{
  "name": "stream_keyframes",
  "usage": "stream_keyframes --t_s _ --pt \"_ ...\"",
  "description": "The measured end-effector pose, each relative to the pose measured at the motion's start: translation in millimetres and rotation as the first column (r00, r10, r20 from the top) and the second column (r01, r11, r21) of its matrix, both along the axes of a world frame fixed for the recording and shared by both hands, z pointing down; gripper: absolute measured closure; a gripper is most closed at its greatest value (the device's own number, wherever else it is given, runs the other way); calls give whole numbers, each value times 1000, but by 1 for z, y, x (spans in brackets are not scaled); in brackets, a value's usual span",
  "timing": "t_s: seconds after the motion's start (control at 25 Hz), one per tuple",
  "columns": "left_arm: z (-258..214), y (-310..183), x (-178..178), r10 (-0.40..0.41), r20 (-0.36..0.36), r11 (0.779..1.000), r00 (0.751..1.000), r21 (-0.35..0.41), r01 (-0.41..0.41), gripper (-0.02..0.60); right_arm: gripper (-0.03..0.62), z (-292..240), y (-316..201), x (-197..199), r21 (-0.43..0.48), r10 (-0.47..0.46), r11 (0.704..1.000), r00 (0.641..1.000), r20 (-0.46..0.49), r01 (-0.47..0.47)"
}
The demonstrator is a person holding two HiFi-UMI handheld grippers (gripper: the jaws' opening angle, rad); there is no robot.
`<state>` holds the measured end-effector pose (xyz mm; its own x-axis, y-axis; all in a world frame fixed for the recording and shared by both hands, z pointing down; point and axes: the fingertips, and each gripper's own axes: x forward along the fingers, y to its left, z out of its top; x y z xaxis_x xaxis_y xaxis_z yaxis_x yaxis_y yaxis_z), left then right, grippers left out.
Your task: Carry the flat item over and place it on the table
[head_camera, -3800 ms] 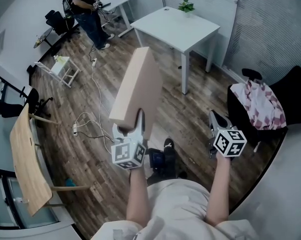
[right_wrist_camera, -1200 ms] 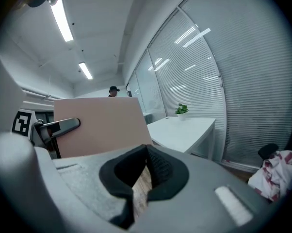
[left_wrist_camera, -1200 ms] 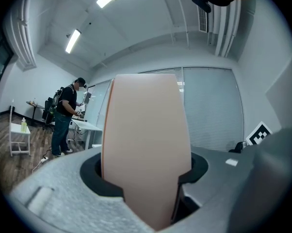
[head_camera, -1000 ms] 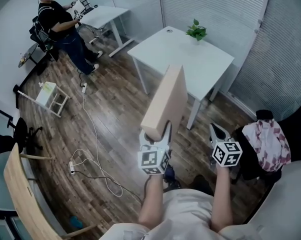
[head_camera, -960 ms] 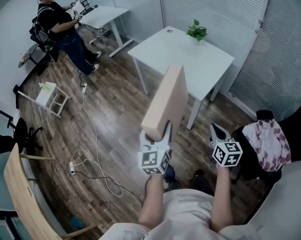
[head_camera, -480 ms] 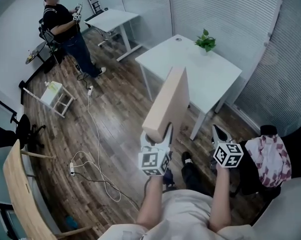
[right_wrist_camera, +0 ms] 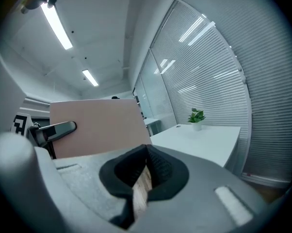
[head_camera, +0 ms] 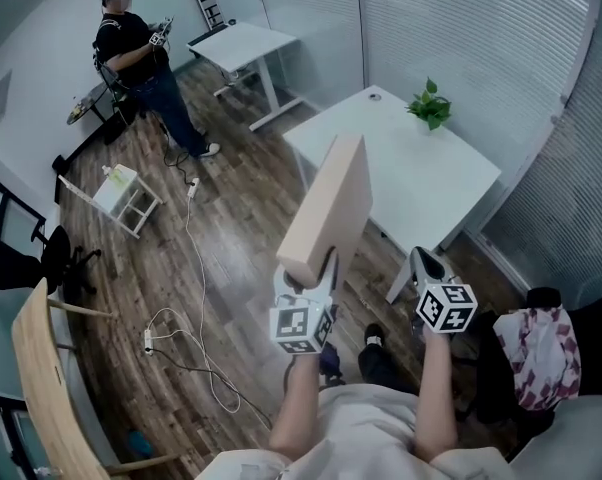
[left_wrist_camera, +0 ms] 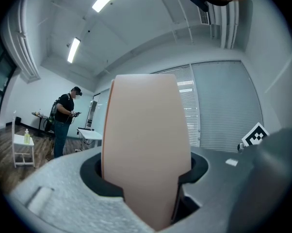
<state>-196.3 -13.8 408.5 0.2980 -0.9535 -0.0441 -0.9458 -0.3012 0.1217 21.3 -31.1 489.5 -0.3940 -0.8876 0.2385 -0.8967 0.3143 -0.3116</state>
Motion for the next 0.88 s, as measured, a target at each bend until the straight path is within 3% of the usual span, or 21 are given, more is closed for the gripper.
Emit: stream_keyframes --t_s 0.88 --pt "-1 -152 67 -5 59 1000 998 4 5 299 592 -21 -176 62 68 -39 997 998 42 36"
